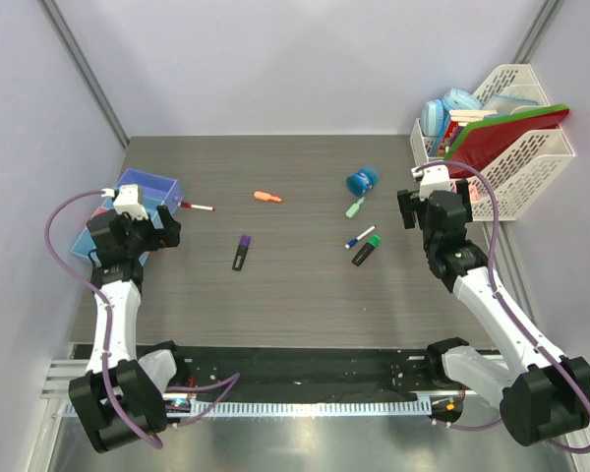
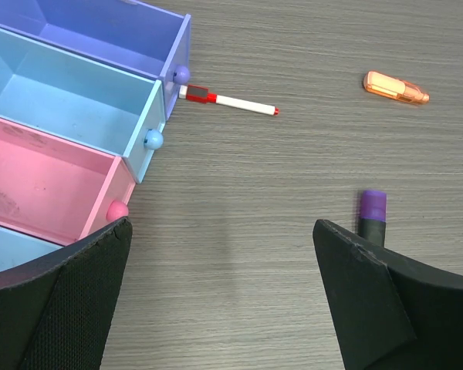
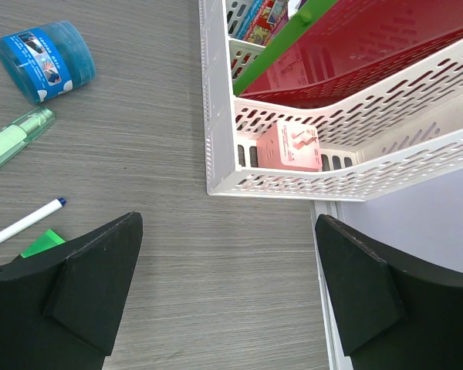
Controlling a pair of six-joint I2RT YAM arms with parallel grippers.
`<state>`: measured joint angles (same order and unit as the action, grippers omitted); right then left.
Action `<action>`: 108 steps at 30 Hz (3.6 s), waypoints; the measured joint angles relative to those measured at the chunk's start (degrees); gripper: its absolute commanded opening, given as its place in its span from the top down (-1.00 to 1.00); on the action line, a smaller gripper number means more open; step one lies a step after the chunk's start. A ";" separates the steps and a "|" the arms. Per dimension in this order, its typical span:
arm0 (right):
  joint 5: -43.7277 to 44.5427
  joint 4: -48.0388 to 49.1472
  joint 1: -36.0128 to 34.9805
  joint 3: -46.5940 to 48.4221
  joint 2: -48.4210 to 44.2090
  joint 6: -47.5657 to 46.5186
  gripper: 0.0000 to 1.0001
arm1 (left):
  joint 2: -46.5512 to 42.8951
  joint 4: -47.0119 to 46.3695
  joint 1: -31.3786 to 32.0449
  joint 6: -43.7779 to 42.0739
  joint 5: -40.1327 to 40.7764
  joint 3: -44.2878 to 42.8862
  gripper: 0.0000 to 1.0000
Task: Sort the stationery into containers
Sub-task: Move the storage box to the center of the board.
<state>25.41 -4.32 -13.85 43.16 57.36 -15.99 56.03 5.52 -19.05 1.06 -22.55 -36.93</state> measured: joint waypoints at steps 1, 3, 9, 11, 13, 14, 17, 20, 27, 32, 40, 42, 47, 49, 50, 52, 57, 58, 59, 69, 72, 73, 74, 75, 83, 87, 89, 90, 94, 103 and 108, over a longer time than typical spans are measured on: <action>0.02 0.00 0.00 0.00 0.00 0.00 -0.99 | 0.09 -0.09 0.00 0.00 0.00 0.02 -0.99; 0.00 0.00 0.00 0.00 0.00 0.00 -0.99 | 0.13 -0.17 0.00 0.00 0.00 0.11 -1.00; -0.02 0.00 0.00 -0.02 0.00 0.00 -0.99 | 0.13 -0.24 0.00 0.02 0.02 0.28 -1.00; -0.02 0.00 0.00 -0.02 0.00 0.00 -0.99 | 0.13 -0.28 0.00 0.04 0.02 0.35 -0.99; -0.02 0.00 0.00 -0.02 0.00 0.00 -0.99 | 0.17 -0.46 0.00 0.09 0.04 0.35 -0.99; -0.02 0.00 0.00 -0.04 0.00 -0.02 -1.00 | 0.26 -0.63 0.00 0.22 0.09 0.35 -1.00; -0.11 0.00 0.00 -0.07 0.00 -0.07 -1.00 | 1.07 -1.64 0.00 1.95 1.49 0.35 -0.99; -1.09 -0.04 0.00 -0.09 0.00 -0.24 -0.99 | 4.26 -2.12 0.00 5.49 3.98 -0.66 -0.99; -5.29 -0.79 0.00 -0.11 -0.11 -1.16 -0.99 | 23.89 2.14 0.00 13.38 8.57 -19.56 -1.00; -6.88 -0.87 0.00 -0.11 0.55 -1.92 -0.99 | 37.40 4.96 0.00 18.47 13.14 -35.19 -1.00; -7.17 -0.92 0.00 -0.33 2.64 -2.56 -0.99 | 54.40 13.42 -0.07 22.84 17.07 -50.64 -0.99; -7.17 -0.90 -0.02 -0.52 2.64 -2.78 -0.99 | 56.61 15.15 -0.07 23.04 17.77 -51.63 -1.00; -7.34 -0.90 -0.02 -0.74 2.67 -3.23 -0.99 | 61.31 19.39 0.02 22.99 20.09 -55.01 -1.00; -7.37 -0.94 -0.02 -0.74 2.67 -3.26 -0.99 | 62.36 20.22 0.20 22.82 20.72 -55.84 -0.99; -7.39 -0.90 -0.02 -0.74 2.67 -3.28 -0.99 | 62.69 20.48 0.35 22.73 21.22 -56.17 -0.99; -7.41 -0.90 -0.02 -0.74 2.67 -3.30 -0.99 | 63.47 21.07 0.72 22.34 22.49 -57.20 -1.00; -7.41 -0.92 -0.02 -0.74 2.64 -3.32 -0.99 | 67.04 21.64 2.86 20.76 25.18 -61.81 -1.00; -7.43 -0.90 -0.02 -0.74 2.62 -3.32 -1.00 | 67.93 21.77 3.48 20.48 25.59 -62.88 -0.99; -7.43 -0.90 0.00 -0.74 2.62 -3.34 -0.99 | 68.65 22.18 4.04 20.02 26.32 -63.71 -0.99; -7.58 -0.92 -0.02 -0.74 2.62 -3.37 -0.99 | 78.25 23.71 7.82 17.68 27.61 -76.17 -0.99; -7.58 -0.90 -0.02 -0.74 2.62 -3.37 -1.00 | 80.50 24.48 8.66 16.41 27.63 -80.24 -0.99; -7.58 -0.90 -0.02 -0.74 2.62 -3.37 -0.99 | 81.15 24.48 8.90 15.91 27.67 -81.59 -1.00; -7.58 -0.90 -0.02 -0.74 2.62 -3.37 -0.99 | 81.64 24.44 9.09 15.26 27.65 -82.55 -0.99; -7.58 -0.92 -0.02 -0.74 2.62 -3.37 -0.99 | 82.07 24.41 9.35 14.53 27.65 -83.67 -1.00; -7.58 -0.92 0.00 -0.74 2.64 -3.39 -0.99 | 82.79 21.88 14.53 4.15 28.55 -85.90 -1.00; -7.56 -0.92 0.00 -0.74 2.64 -3.39 -0.99 | 83.67 20.13 18.53 -1.86 29.92 -86.82 -0.99; -7.54 -0.92 -0.02 -0.74 2.64 -3.41 -0.99 | 84.48 19.50 20.28 -4.20 30.42 -87.67 -0.99; -7.54 -0.92 0.00 -0.74 2.64 -3.41 -0.99 | 84.94 19.19 21.14 -5.33 30.73 -88.17 -0.99; -7.50 -0.92 0.00 -0.74 2.64 -3.41 -0.99 | 86.23 18.01 23.85 -8.87 31.54 -89.15 -1.00; -7.04 -0.92 -0.02 -0.74 2.62 -3.45 -0.99 | 87.49 17.59 27.47 -13.31 33.20 -90.99 -0.99; -6.75 -0.92 0.00 -0.74 2.62 -3.52 -0.99 | 88.83 17.22 29.70 -14.93 35.06 -93.33 -1.00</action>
<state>18.65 -5.23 -13.85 42.41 59.99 -19.51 144.86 22.74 10.66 -13.87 12.51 -130.26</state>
